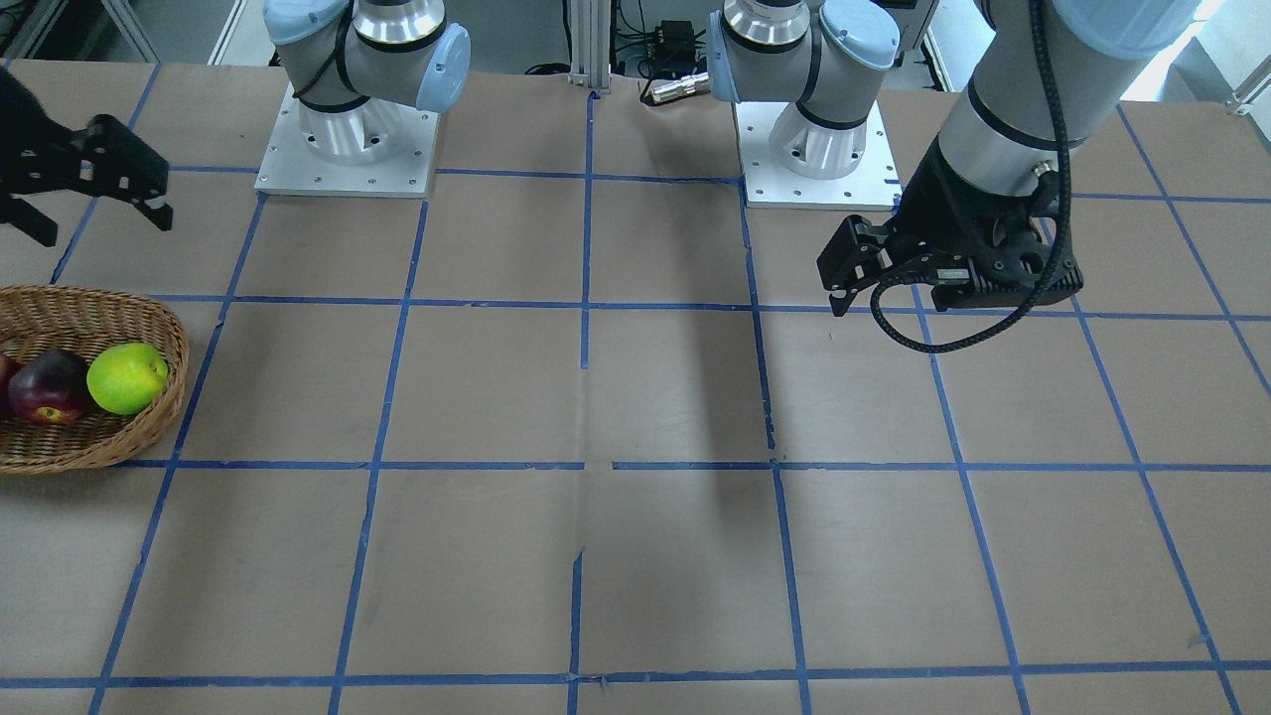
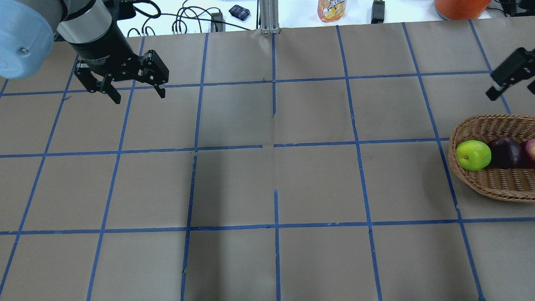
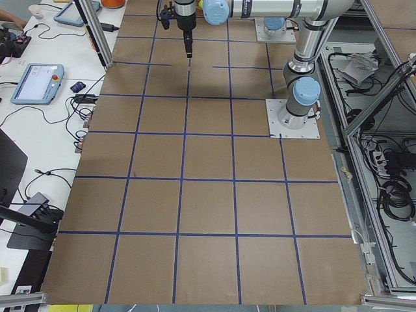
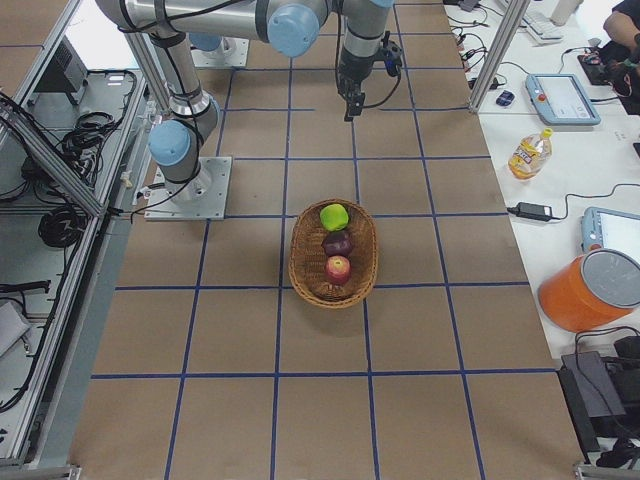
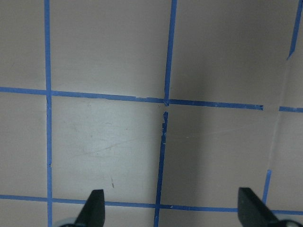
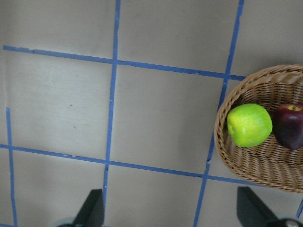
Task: Put all apples into basket
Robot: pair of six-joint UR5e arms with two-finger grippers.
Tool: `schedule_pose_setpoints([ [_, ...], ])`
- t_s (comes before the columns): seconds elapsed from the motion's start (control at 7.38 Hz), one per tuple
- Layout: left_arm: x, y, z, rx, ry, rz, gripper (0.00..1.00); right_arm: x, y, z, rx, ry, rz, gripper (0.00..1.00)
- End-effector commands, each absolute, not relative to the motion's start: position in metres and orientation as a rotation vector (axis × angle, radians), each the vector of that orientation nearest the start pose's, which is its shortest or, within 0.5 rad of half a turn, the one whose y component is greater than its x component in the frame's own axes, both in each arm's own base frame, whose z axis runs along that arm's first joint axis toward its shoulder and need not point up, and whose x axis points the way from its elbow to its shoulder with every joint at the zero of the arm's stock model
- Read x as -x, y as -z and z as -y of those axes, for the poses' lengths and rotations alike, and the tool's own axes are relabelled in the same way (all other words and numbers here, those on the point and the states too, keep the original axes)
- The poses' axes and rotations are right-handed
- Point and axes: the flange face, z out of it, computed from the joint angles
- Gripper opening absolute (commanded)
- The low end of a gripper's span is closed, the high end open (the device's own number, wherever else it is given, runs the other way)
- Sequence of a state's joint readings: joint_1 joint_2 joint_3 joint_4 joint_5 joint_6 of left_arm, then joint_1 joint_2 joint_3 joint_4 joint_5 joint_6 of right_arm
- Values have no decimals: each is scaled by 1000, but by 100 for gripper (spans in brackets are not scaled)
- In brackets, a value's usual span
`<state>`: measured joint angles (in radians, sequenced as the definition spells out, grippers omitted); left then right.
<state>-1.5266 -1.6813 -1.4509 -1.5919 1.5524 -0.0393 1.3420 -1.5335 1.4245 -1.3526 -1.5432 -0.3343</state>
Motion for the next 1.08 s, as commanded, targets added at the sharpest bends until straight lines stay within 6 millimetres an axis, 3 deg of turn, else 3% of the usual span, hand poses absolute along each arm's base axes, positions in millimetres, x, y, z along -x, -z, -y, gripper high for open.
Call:
schedule_pose_setpoints([
  [0.0, 111, -493, 555, 119, -10, -3150, 100, -130, -527, 507, 0, -46, -3119, 100],
  [0.14, 110, -494, 555, 118, -7, -3136, 100, -145, -523, 515, -21, 9, -3131, 100],
  [0.95, 105, -502, 555, 94, 31, -3127, 100, -142, -517, 519, -90, 13, -3178, 100],
])
